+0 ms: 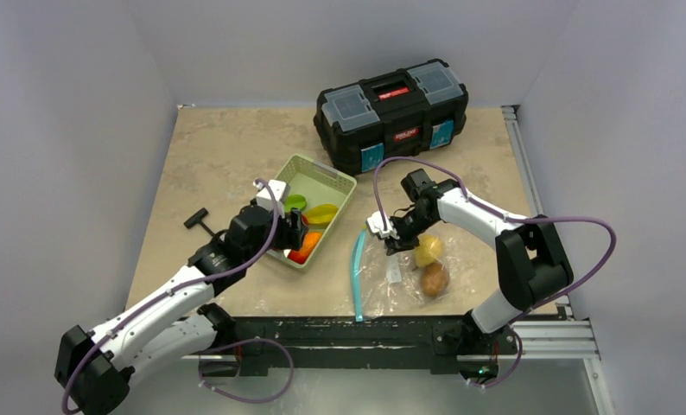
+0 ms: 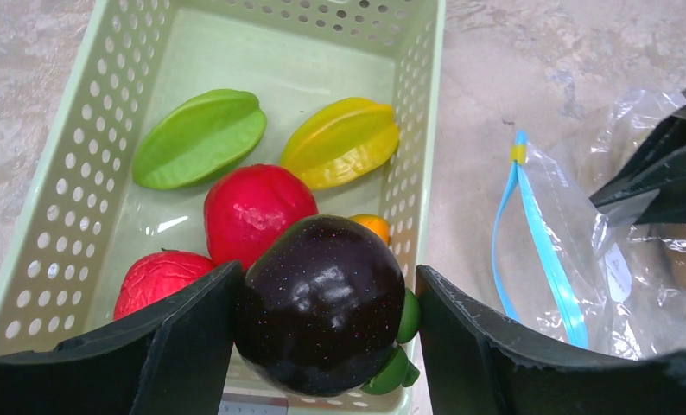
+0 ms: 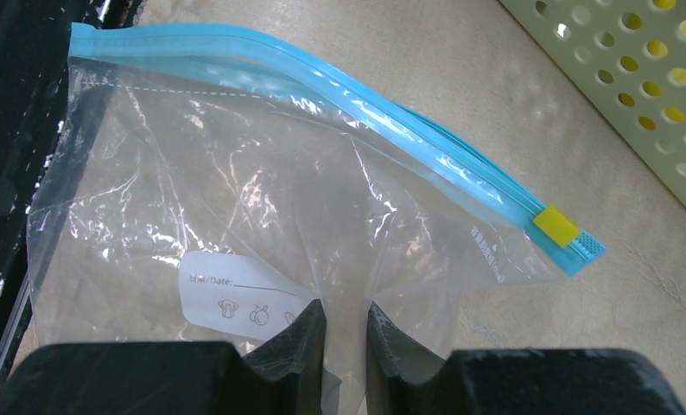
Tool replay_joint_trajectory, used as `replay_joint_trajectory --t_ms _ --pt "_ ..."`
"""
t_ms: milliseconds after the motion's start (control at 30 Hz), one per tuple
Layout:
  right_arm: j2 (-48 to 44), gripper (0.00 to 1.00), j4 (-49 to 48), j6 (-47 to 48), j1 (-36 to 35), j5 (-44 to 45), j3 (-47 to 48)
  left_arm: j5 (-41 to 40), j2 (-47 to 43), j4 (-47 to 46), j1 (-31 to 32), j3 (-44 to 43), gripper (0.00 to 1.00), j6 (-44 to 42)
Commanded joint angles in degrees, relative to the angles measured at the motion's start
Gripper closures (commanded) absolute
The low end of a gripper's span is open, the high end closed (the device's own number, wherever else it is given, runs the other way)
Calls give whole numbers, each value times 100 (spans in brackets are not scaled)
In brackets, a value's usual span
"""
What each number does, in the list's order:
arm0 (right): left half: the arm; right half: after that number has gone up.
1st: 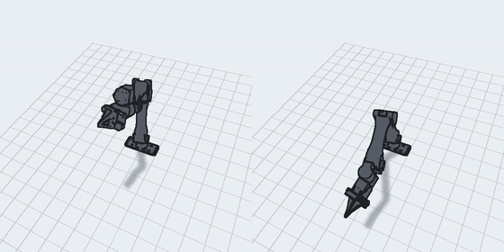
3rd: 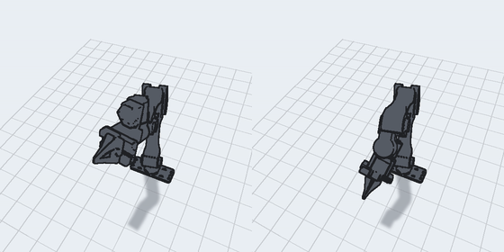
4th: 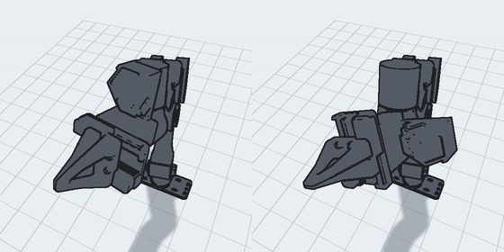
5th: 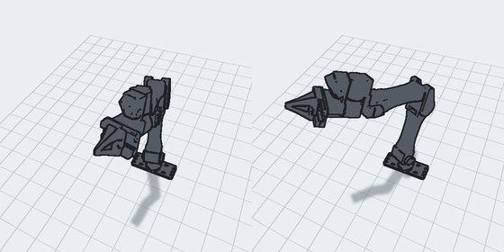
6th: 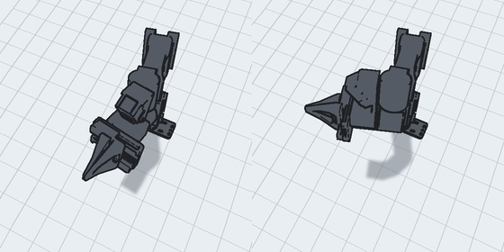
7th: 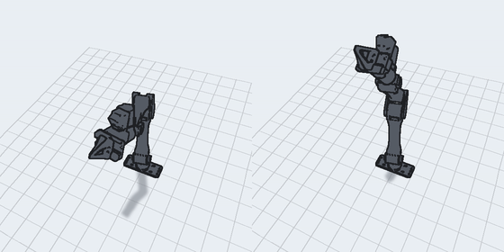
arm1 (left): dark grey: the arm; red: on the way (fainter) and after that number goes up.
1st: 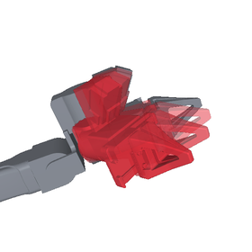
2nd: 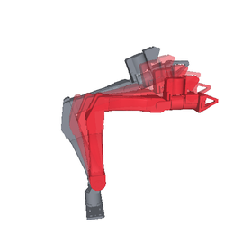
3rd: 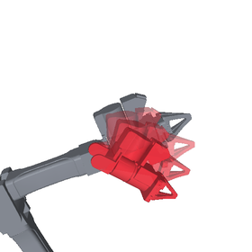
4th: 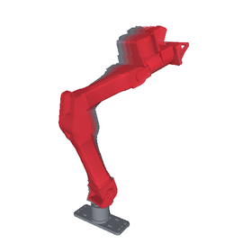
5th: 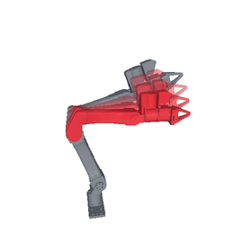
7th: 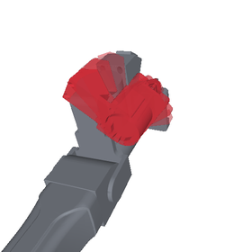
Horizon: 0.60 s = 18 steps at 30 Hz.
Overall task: Open the zip-top bag and remove the fake food
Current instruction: Place the fake fruit in the bin.
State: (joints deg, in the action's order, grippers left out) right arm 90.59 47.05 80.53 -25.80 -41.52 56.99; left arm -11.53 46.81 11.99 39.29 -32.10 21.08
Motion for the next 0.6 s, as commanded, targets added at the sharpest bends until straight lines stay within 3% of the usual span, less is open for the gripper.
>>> replay_joint_trajectory --t_ms 0,233,367,567 --pt "-144 80 -29 -37 33 -58 -13 -65 455 38 -146 -527 100 187" --pt "-138 80 -36 -29 32 -57 -12 -167 1024 77 -224 -814 100 210" --pt "-119 80 -29 -29 34 -50 -13 -52 1416 -58 -315 -1089 88 223" --pt "-129 80 -20 -28 40 -52 -8 89 2239 -125 -511 -1692 77 186"
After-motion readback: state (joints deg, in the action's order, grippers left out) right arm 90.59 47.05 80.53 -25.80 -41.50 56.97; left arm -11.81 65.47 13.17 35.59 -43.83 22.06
